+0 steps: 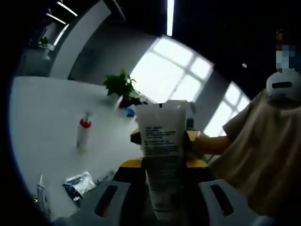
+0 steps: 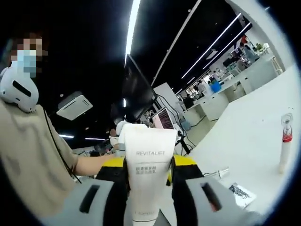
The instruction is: Arrange the skincare products in the storage area until every visible bottle or jar stands upright without overlapping.
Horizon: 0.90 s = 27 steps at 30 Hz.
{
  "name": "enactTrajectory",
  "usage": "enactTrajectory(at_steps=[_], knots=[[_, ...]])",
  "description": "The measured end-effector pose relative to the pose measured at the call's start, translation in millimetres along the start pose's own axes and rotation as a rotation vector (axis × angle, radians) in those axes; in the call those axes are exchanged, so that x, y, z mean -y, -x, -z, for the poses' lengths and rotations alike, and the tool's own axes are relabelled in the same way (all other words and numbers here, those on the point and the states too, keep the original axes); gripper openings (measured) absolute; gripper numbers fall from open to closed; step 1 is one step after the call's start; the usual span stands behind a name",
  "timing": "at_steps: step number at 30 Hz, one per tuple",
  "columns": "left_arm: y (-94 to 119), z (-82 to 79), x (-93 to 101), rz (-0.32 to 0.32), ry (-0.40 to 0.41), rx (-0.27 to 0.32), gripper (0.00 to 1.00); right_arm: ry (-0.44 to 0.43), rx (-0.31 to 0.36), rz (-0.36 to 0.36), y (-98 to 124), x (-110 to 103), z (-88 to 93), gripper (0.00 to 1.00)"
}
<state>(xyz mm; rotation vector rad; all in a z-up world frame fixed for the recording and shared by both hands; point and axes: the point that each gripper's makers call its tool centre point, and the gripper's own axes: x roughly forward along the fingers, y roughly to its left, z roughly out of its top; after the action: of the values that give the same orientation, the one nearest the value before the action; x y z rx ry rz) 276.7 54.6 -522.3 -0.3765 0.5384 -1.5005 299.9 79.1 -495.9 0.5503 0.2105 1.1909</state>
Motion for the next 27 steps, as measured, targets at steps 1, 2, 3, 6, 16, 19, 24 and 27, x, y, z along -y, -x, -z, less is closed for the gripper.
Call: enactTrajectory(at_steps=[1,2,3,6,16,19,24,27], knots=[[0,-0.2,0.1,0.001,-0.001,0.001,0.26,-0.006,0.005,0.011,0,1,-0.9,0.35],[-1,-0.9,-0.1,0.002,-0.003,0.006,0.27,-0.006,0.008,0.018,1,1,-1.6,0.34],[-2,-1.5,0.0,0.003,-0.007,0.01,0.27,0.0,0.012,0.031,2,1,-3.0,0.34],[-5,-5.9,-0.8,-0.009,-0.013,0.026,0.28,0.048,0.021,0.075,2,1,-7.8,0.34],[-5,-33.1,-5.9,-0.157,-0.111,0.099,0.28,0.144,0.099,0.252,4,11,-34.0,0.33],[-5,-38.6,-13.6,-0.295,-0.194,0.105,0.26,0.215,0.087,0.355,6,20,-39.0,0.33],[-9,-33.0,-28.3,-0.487,-0.301,0.059,0.22,0.295,0.059,0.487,7,33,-38.6,0.33],[-13,-27.4,-35.0,-0.582,-0.353,0.033,0.22,0.296,0.069,0.517,5,34,-38.1,0.33]])
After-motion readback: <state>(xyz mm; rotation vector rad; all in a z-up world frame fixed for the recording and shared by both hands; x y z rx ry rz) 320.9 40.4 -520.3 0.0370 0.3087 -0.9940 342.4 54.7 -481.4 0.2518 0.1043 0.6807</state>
